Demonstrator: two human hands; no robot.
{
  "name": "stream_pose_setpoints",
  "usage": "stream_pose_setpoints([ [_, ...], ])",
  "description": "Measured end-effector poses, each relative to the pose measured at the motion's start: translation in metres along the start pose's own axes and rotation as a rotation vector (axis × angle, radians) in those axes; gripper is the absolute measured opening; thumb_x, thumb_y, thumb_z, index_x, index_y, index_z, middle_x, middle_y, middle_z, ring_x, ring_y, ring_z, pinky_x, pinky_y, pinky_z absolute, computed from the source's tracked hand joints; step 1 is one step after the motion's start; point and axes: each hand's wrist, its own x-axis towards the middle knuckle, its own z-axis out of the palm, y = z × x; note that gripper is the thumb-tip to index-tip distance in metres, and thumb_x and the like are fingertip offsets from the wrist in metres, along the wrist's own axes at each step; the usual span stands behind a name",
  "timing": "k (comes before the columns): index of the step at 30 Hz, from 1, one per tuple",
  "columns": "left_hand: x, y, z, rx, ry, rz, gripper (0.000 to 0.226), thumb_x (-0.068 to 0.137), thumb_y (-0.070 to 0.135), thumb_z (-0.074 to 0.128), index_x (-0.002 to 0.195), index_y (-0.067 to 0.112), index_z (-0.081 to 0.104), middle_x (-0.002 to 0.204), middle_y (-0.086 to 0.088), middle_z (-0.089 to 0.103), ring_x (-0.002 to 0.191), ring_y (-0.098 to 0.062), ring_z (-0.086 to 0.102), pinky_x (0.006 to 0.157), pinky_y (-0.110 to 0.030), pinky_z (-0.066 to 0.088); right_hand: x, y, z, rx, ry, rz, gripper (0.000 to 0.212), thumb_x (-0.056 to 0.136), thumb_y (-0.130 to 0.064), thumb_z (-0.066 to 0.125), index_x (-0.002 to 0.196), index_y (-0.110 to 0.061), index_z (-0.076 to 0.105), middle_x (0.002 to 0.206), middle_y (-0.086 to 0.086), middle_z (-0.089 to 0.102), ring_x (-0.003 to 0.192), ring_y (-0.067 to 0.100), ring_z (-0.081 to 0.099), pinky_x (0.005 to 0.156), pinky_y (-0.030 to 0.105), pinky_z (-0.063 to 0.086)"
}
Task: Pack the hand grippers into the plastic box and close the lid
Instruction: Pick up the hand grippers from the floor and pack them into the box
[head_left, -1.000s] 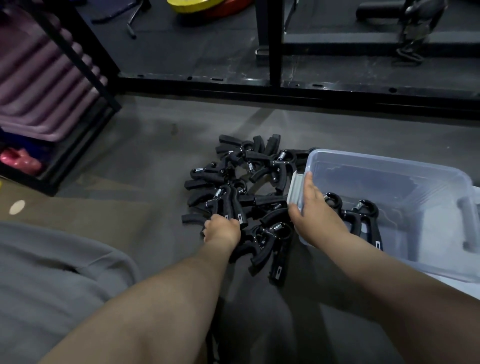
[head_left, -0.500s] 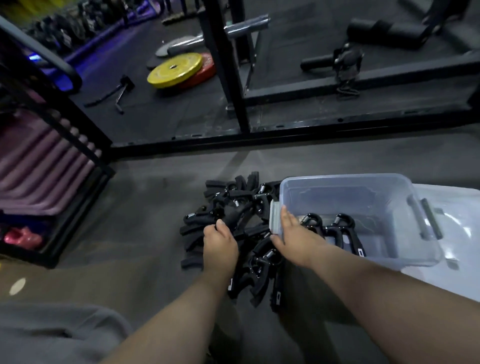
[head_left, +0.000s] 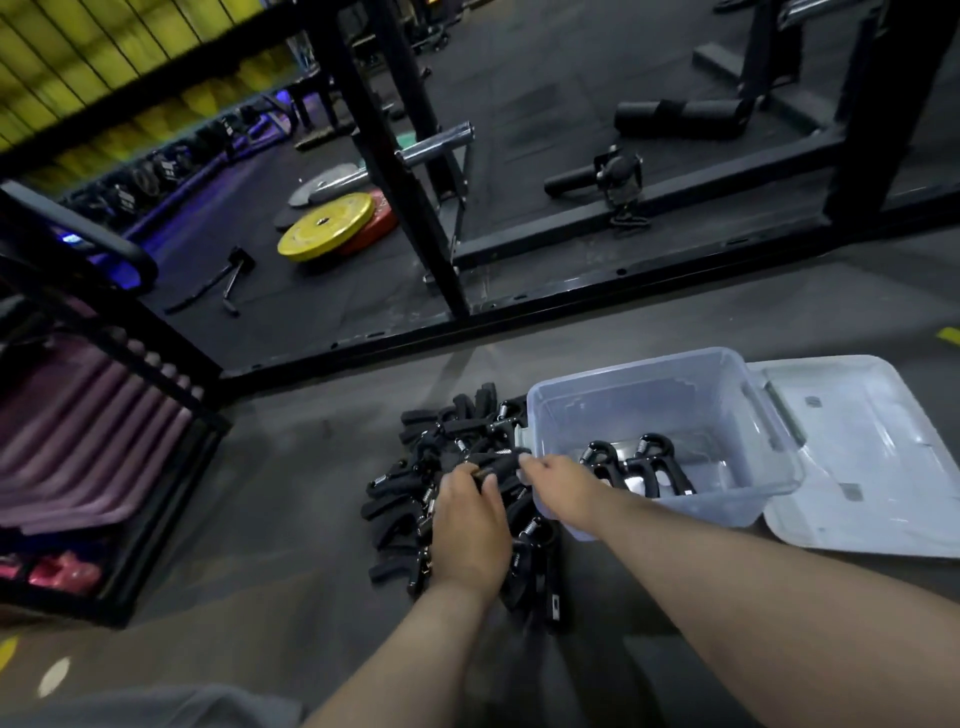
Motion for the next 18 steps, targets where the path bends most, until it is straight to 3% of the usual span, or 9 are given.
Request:
stream_pose_setpoints([
  [1,-0.002,0.003,0.000,0.038,-0.025,0.059,0.029,0.099,0.031,0.046,0.117,0.010,0.054,0.112,-0.005,0.056,0.108,-0.024,0.053,0.096,-0.040,0.044,-0.001,-0.004,0.001,0.099,0.014,0.020,0.060,0.088,-0.061,0.037,0.093,-0.011,0.069,0.067,-0.001,0.052,0.064,0.014,0.048,0.076,0.033,0.035],
  [3,-0.005,0.010,0.000,0.102,-0.073,0.166,0.031,0.099,0.031,0.045,0.123,0.013,0.053,0.114,-0.002,0.055,0.109,-0.022,0.053,0.095,-0.038,0.044,0.001,-0.004,0.003,0.224,0.058,0.059,0.053,0.079,-0.067,0.043,0.069,-0.018,0.062,0.066,-0.001,0.054,0.066,0.018,0.052,0.075,0.032,0.038],
  [7,-0.007,0.020,0.011,0.118,-0.135,0.295,0.034,0.097,0.025,0.050,0.129,0.016,0.051,0.118,0.002,0.054,0.112,-0.016,0.051,0.097,-0.032,0.043,0.006,0.003,0.002,0.578,0.099,0.155,0.049,0.061,-0.054,0.068,0.076,-0.008,0.071,0.075,0.010,0.070,0.072,0.027,0.066,0.072,0.037,0.052],
  [9,-0.007,0.021,0.019,0.125,-0.176,0.316,0.039,0.096,0.025,0.050,0.134,0.018,0.048,0.121,0.003,0.052,0.115,-0.016,0.049,0.099,-0.032,0.041,0.003,0.004,-0.005,0.727,0.088,0.193,0.034,0.068,-0.038,0.072,0.082,-0.007,0.071,0.076,0.012,0.069,0.069,0.026,0.065,0.062,0.036,0.054],
  [11,-0.006,0.020,0.024,0.128,-0.237,0.340,0.041,0.095,0.025,0.050,0.136,0.020,0.045,0.125,0.003,0.051,0.118,-0.015,0.048,0.101,-0.031,0.039,0.001,0.002,-0.015,0.823,0.068,0.215,0.015,0.087,-0.021,0.064,0.091,-0.008,0.069,0.081,0.011,0.069,0.069,0.025,0.065,0.053,0.031,0.053],
  [13,-0.002,0.020,0.025,0.112,-0.292,0.361,0.042,0.094,0.021,0.049,0.136,0.020,0.046,0.126,0.003,0.050,0.119,-0.016,0.047,0.102,-0.030,0.038,0.004,0.005,-0.026,0.886,0.059,0.225,0.016,0.096,-0.015,0.054,0.098,-0.004,0.065,0.088,0.014,0.068,0.069,0.025,0.065,0.048,0.030,0.054],
  [16,0.005,0.017,0.033,0.091,-0.271,0.360,0.039,0.086,0.011,0.046,0.125,0.015,0.053,0.120,-0.001,0.053,0.113,-0.020,0.049,0.100,-0.033,0.039,0.020,0.012,-0.042,0.915,0.089,0.241,0.018,0.099,-0.007,0.045,0.089,-0.001,0.058,0.079,0.016,0.061,0.065,0.024,0.061,0.062,0.039,0.058],
  [18,0.010,0.012,0.041,0.084,-0.203,0.307,0.043,0.080,0.014,0.039,0.120,0.011,0.055,0.117,-0.003,0.054,0.111,-0.023,0.050,0.099,-0.037,0.041,0.031,0.018,-0.056,0.887,0.115,0.300,0.020,0.098,-0.003,0.038,0.084,-0.003,0.053,0.067,0.012,0.052,0.058,0.022,0.053,0.062,0.036,0.055],
])
